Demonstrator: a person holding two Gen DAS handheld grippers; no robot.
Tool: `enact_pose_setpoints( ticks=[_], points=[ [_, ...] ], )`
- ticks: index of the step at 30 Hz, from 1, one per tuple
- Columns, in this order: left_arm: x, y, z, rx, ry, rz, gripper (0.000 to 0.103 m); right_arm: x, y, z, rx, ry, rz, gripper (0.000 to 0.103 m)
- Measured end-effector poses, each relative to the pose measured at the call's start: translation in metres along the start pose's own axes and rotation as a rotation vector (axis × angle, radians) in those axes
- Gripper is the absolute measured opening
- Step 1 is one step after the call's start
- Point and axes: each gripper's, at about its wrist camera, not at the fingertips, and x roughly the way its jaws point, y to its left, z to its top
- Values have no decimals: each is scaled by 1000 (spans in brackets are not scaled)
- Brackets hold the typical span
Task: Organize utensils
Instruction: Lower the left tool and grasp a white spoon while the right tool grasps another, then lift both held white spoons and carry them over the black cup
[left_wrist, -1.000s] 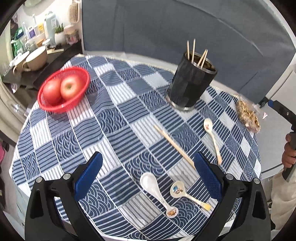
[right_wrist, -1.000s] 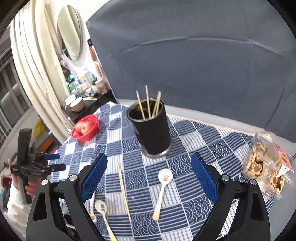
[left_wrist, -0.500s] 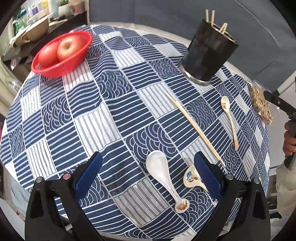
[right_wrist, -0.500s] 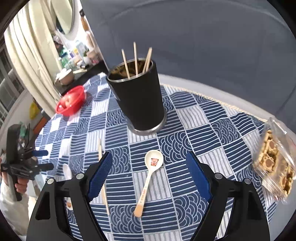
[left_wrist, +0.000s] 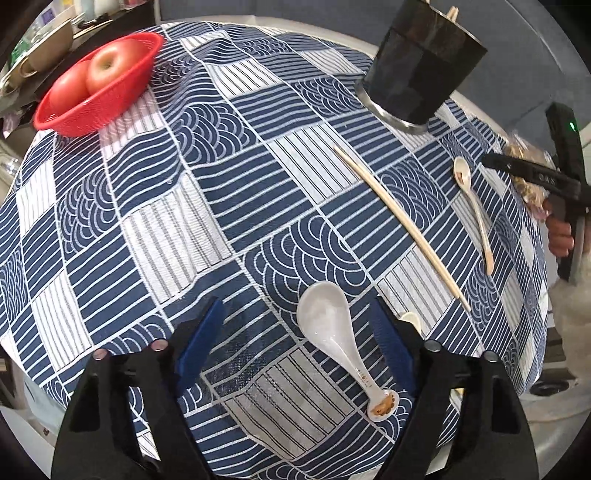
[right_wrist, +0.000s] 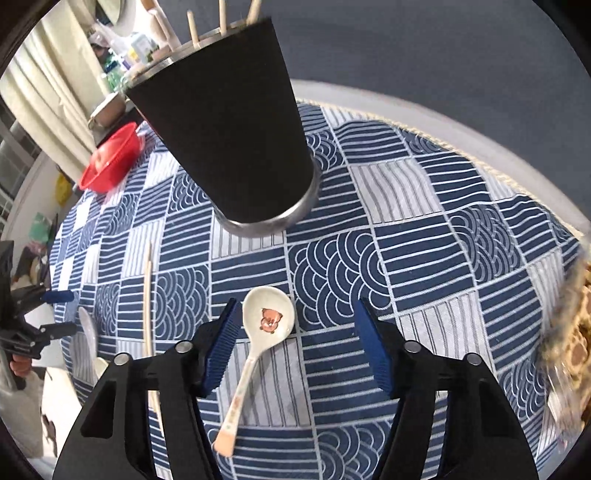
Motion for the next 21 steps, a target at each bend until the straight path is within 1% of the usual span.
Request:
enact_pose_setpoints(
  ticks=[3,5,6,7,8,9,10,11,12,13,16,21],
  points=[
    [5,2,1,-4,9,-28,71,12,-1,5,-9,20,14,48],
    [8,4,2,-10,10,-38,64,16,-2,6,-15,30,20,46],
    [10,5,2,-12,14,-42,58,19,-1,7,-17,33,19,45],
    [11,6,1,-17,18,-50,52,21,-1,7,-23,40,17,41],
    [13,6,1,-19,22,-57,48,25,-1,7,-27,50,16,38],
    [14,5,1,-19,25,-63,42,27,0,6,-31,62,12,31],
    [15,4,0,-12,29,-65,31,32,1,5,-35,81,6,22],
    [16,3,-1,-9,37,-68,24,34,1,5,-37,90,9,16],
    [18,3,-2,-10,46,-78,13,34,2,3,-39,92,16,10],
    [19,3,-2,-13,54,-89,10,33,4,2,-39,79,10,8],
    [17,1,-2,-13,50,-100,9,26,5,0,-23,65,21,4],
    [4,-6,-1,24,10,-113,8,3,10,-7,-22,17,14,4]
  ],
)
